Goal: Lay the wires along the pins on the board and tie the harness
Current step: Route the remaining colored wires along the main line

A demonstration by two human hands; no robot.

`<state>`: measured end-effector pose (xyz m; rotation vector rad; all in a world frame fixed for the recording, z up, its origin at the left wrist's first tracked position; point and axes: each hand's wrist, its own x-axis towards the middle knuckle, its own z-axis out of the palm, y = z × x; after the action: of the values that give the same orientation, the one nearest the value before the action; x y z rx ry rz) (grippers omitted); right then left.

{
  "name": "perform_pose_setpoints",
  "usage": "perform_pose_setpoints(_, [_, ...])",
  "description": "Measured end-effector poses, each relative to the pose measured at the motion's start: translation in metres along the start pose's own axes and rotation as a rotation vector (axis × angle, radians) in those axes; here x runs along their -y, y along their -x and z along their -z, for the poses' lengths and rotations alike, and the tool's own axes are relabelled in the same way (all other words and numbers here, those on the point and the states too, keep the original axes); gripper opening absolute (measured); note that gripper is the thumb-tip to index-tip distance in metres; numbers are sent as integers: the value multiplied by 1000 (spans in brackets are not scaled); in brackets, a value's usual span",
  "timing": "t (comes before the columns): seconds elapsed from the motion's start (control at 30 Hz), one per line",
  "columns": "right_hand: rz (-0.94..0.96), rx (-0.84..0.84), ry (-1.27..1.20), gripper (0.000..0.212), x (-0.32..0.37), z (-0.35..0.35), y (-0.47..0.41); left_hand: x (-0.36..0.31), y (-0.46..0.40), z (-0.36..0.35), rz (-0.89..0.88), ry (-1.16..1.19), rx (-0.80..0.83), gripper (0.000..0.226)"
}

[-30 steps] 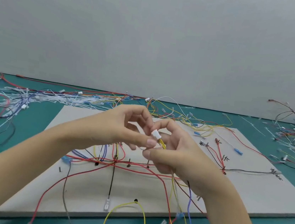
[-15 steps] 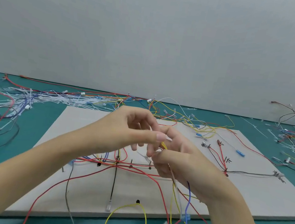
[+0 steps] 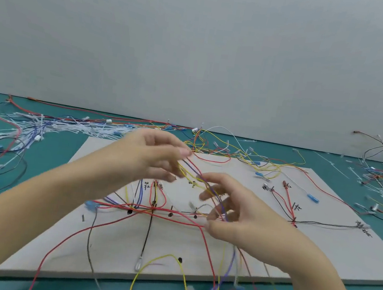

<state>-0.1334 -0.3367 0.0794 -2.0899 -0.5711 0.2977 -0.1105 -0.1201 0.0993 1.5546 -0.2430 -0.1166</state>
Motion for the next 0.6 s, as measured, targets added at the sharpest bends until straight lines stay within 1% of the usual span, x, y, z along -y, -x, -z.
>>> perform_pose_setpoints(0.07, [-18,-14,168,41,-6,7,6,-1,-5,15,4,194,-90,8])
perform_pose_setpoints(0.13, [-63,-86,254,24,-9,12,11,2,-10,29,6,373,-156,8])
perform_pose_setpoints(0.2, [-60,-148,203,10,-10,15,13,5,-11,39,12,498,-170,9])
perform_pose_setpoints(0.23, [-38,-139,136,5,-8,16,15,7,-11,43,22,544,-163,9])
perform_pose_setpoints(0.3, [11,-57,-55,15,-2,15,18,10,-12,46,50,598,-136,8])
perform_pose_setpoints(0.37, [10,23,-177,27,0,13,9,11,-12,45,78,616,-103,11])
perform_pose_setpoints(0.4, [-20,24,-186,26,-2,11,-1,11,-12,45,94,622,-84,14])
perform_pose_setpoints(0.43, [-74,25,-213,20,-3,9,-7,10,-12,44,110,618,-58,15])
perform_pose_setpoints(0.47, [-120,-10,-235,15,-5,10,-15,9,-11,43,124,604,-22,14])
perform_pose_setpoints(0.5, [-115,-76,-253,14,-4,10,-21,9,-10,42,134,587,22,12])
perform_pose_setpoints(0.53, [-39,-136,-260,17,-1,8,-25,8,-8,40,139,574,72,10])
perform_pose_setpoints(0.57, [49,-156,-284,24,3,6,-26,7,-6,38,138,563,124,10])
perform_pose_setpoints(0.6, [115,-130,-305,31,7,3,-24,7,-4,36,131,553,171,10])
